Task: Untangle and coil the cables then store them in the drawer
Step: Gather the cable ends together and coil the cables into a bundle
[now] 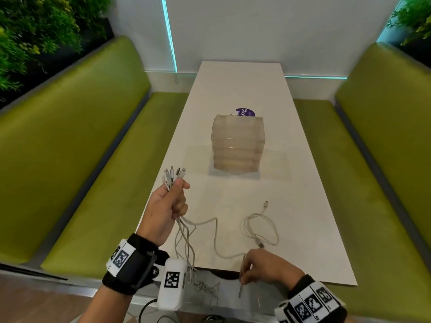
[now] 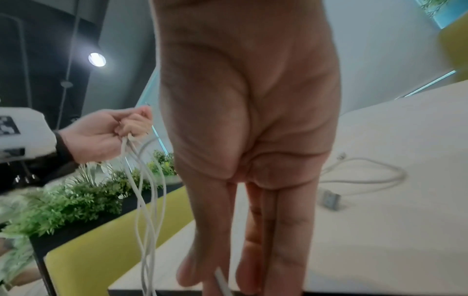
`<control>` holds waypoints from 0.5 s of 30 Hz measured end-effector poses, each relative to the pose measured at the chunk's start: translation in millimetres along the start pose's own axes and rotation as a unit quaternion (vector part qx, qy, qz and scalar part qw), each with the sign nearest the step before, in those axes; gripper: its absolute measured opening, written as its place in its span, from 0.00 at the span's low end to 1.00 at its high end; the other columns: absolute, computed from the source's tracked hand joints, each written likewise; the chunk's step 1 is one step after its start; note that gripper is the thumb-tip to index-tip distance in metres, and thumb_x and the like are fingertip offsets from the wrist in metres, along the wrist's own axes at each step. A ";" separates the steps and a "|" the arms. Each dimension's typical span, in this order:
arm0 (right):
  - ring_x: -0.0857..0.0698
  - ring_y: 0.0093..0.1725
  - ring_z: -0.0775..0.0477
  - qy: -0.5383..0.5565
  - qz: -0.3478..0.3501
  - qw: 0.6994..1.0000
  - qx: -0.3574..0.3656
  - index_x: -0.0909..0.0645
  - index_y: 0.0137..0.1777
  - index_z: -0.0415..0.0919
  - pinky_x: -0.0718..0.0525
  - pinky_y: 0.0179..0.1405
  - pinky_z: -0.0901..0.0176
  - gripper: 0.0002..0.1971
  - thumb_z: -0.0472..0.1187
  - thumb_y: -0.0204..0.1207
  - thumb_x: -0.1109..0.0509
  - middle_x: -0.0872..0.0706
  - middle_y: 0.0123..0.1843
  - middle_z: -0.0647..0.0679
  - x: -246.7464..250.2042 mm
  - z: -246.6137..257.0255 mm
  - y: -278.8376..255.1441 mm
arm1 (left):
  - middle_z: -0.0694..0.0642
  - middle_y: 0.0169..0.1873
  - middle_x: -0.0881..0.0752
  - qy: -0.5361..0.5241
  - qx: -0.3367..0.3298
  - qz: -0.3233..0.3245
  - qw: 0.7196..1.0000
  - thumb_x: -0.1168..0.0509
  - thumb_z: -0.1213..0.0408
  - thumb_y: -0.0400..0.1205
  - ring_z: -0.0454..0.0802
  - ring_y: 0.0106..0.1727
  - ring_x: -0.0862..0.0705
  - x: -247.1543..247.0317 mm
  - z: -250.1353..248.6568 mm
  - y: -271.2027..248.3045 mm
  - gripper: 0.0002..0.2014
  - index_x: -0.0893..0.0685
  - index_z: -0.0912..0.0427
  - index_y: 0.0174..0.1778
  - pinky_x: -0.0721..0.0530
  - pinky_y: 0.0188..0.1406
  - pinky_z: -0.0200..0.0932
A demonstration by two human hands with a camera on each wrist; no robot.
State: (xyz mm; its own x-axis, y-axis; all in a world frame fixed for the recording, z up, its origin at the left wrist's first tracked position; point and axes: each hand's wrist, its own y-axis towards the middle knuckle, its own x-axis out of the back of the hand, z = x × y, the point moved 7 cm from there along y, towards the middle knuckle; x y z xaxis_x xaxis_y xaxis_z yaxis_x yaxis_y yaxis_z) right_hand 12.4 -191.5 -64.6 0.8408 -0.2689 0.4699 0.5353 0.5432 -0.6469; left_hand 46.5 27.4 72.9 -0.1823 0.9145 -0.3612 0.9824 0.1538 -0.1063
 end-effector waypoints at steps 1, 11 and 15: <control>0.15 0.41 0.51 0.005 -0.005 1.000 0.000 0.10 0.47 0.39 0.16 0.47 0.55 0.09 0.41 0.69 0.24 0.08 0.46 0.45 -0.6 -2.3 1.1 | 0.47 0.21 0.41 -0.008 0.001 0.002 1.000 0.41 0.57 0.82 0.43 0.22 0.45 -0.7 -0.7 0.1 0.12 0.21 0.61 0.38 0.44 0.20 0.36; 0.19 0.37 0.54 0.067 -0.254 0.960 -0.102 0.19 0.47 0.43 0.21 0.35 0.62 0.09 0.42 0.70 0.24 0.14 0.44 0.48 79.4 -49.4 -9.0 | 0.48 0.22 0.41 -0.018 0.011 0.030 0.999 0.42 0.58 0.83 0.43 0.22 0.43 -12.9 -2.4 0.3 0.12 0.23 0.60 0.36 0.42 0.20 0.36; 0.19 0.50 0.48 0.022 -0.258 0.958 -0.121 0.23 0.54 0.48 0.21 0.48 0.58 0.19 0.48 0.66 0.22 0.24 0.53 0.49 70.8 -55.4 5.0 | 0.49 0.23 0.40 0.028 0.020 0.054 0.998 0.38 0.61 0.81 0.46 0.24 0.43 -21.1 2.0 0.0 0.08 0.21 0.61 0.39 0.37 0.20 0.35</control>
State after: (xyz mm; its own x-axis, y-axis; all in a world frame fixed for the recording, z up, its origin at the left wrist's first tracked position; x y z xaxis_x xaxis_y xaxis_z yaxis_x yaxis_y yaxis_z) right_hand 79.1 -251.9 -67.8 0.4581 -0.4876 0.7432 0.8798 0.1298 -0.4572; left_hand 50.3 7.4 78.7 -0.0721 0.9448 -0.3198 0.9935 0.0399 -0.1062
